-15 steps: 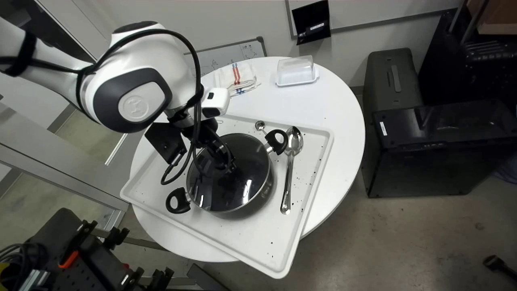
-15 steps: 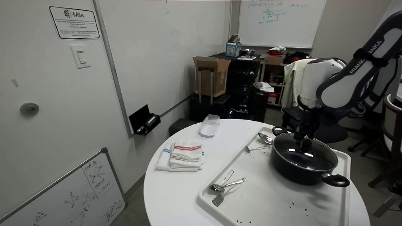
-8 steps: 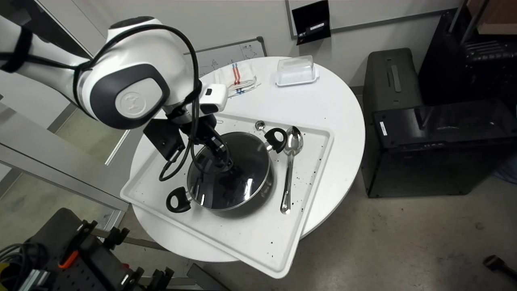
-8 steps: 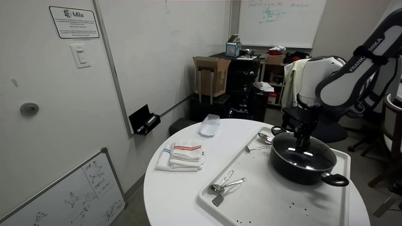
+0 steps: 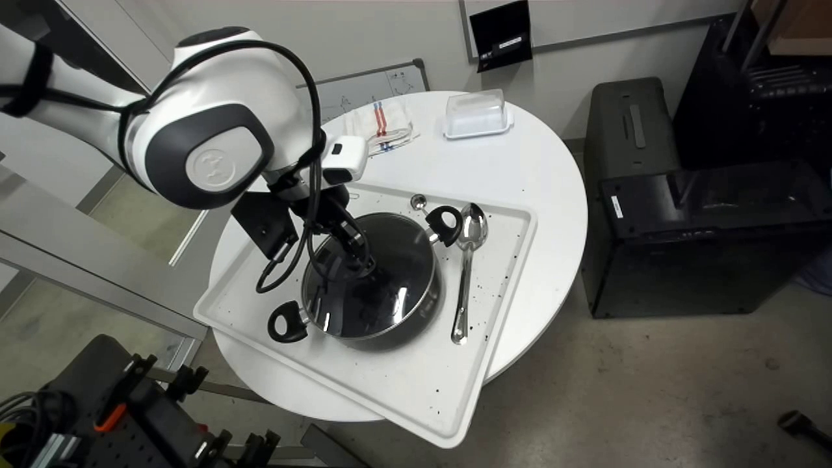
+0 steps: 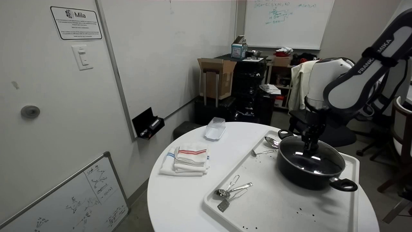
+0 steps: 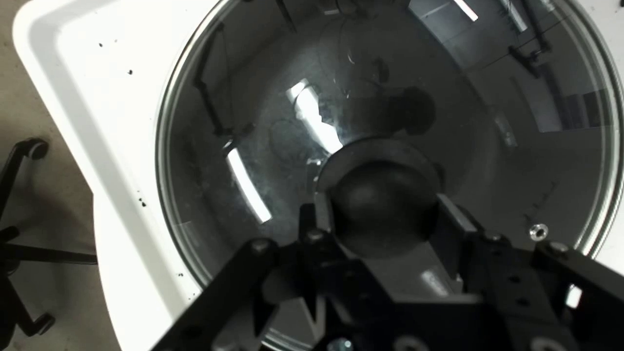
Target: Remove the glass lid from the black pot.
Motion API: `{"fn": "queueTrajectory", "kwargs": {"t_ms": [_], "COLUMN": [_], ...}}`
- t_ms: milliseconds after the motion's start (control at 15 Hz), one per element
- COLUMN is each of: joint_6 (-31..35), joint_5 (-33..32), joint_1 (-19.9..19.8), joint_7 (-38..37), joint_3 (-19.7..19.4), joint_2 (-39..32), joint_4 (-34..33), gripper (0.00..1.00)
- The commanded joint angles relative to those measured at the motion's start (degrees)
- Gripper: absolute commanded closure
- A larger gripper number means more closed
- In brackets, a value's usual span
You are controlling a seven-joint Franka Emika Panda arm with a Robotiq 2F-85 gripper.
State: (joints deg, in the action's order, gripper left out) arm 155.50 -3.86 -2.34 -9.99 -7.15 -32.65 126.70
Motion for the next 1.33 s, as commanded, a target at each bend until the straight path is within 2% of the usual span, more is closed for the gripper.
{"fn": "queueTrajectory", "kwargs": {"t_ms": [0, 467, 667, 1000, 1267], "joint_6": [0.9, 0.9, 1.1, 2.0, 3.5], "joint_5": [0.8, -0.1, -1.3, -5.1, -9.8], "joint_1": [0.2, 1.0, 2.7, 8.1, 14.9], "joint_7": [0.9, 1.0, 0.1, -1.9, -5.5], "joint_3": [-0.3, -0.4, -0.6, -0.5, -1.0], "joint_2": [3.3, 8.7, 10.0, 11.4, 11.1], "joint_4": [2.5, 6.4, 7.8, 10.5, 12.0], "gripper": [0.75, 0.75, 0.75, 0.75, 0.75]}}
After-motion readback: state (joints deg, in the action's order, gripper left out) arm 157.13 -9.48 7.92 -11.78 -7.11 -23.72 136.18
